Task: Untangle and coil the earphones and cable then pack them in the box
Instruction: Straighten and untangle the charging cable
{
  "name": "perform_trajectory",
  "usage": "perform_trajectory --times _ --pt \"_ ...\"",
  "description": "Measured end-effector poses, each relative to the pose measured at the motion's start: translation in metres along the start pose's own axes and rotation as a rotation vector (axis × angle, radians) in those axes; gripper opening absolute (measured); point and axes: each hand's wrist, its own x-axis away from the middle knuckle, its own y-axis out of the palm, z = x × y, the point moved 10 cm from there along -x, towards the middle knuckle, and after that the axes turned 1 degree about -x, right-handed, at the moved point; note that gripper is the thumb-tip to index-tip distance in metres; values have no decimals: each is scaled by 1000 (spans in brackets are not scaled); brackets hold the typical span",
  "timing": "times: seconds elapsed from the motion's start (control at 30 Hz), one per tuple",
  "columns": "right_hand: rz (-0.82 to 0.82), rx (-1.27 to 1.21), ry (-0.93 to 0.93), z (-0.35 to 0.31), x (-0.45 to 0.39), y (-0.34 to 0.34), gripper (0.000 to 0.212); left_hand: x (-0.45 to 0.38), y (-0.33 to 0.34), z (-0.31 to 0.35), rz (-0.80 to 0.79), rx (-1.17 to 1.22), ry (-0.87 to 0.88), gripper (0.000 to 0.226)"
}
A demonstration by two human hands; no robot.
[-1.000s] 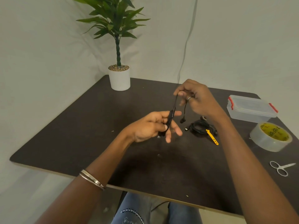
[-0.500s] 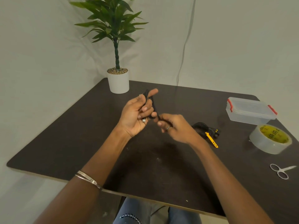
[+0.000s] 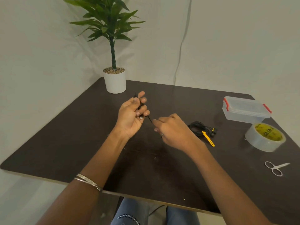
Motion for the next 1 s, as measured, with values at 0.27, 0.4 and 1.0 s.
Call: perform_trajectory --times 0.27,0.4,1.0 --pt "52 -25 -53 -5 0 -21 26 1 -2 -12 52 -202 -40 17" --pt "167 -81 -83 0 0 -38 14 4 -3 -19 47 -169 -92 16" --pt "178 -299 -108 11 -4 -33 8 7 -11 -31 94 -347 -188 16"
